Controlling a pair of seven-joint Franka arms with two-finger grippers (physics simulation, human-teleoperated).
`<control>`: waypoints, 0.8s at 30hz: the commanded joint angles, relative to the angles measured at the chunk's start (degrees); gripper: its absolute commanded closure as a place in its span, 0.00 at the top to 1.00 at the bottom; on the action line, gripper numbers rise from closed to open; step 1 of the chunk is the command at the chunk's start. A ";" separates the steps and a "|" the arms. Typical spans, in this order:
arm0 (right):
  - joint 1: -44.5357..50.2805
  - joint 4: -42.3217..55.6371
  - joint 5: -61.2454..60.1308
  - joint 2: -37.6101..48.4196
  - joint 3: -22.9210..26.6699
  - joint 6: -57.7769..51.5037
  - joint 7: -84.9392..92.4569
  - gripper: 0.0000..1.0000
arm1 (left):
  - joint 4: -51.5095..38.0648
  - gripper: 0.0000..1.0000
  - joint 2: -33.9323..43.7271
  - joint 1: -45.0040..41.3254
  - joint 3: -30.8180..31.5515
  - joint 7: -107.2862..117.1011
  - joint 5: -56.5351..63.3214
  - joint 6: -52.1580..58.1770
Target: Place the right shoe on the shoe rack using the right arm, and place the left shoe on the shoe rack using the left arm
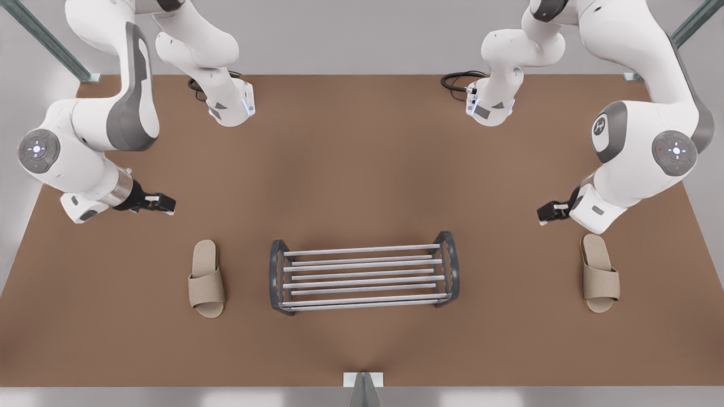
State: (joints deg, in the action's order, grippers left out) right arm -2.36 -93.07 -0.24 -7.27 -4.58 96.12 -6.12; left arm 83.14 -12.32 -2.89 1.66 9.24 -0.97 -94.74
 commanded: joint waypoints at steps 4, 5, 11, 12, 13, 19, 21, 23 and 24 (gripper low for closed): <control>0.68 -4.84 1.74 3.05 -0.26 9.70 11.74 1.00 | 11.95 1.00 1.86 -0.01 -8.68 20.19 -13.33 -20.73; 1.30 -5.80 1.74 3.49 -1.74 10.48 11.48 1.00 | 16.69 1.00 2.30 -0.01 -11.76 22.40 -23.34 -26.44; 1.39 -29.62 47.51 6.57 -10.10 42.56 8.06 1.00 | 32.35 1.00 0.28 0.08 -24.16 11.60 -70.93 -38.94; 1.39 -32.26 61.30 6.48 -11.95 43.01 -4.50 1.00 | 32.62 1.00 -0.42 0.43 -25.65 4.22 -72.50 -37.36; 1.30 -34.80 71.32 6.30 -12.12 46.51 -12.85 1.00 | 33.58 1.00 -1.30 0.78 -27.41 -2.63 -76.02 -34.64; -4.41 -35.78 148.07 -7.40 -10.37 52.24 -66.83 1.00 | 40.79 1.00 -12.19 11.76 -33.92 -49.74 -92.11 -2.92; -3.80 -36.04 159.23 -10.48 -8.87 48.11 -76.75 1.00 | 39.39 1.00 -17.29 14.93 -34.00 -78.73 -90.44 4.83; -3.36 -36.66 161.78 -12.42 -8.87 44.42 -77.29 1.00 | 37.28 1.00 -19.06 15.81 -34.00 -89.57 -88.34 5.00; -3.36 -36.57 164.33 -12.77 -8.87 43.80 -77.73 1.00 | 36.22 1.00 -18.97 15.81 -34.00 -89.48 -86.92 5.00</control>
State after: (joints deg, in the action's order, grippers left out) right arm -5.81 -129.58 151.60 -19.72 -13.49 141.27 -35.76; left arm 120.21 -30.94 12.66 -32.33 -15.94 -88.59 -100.75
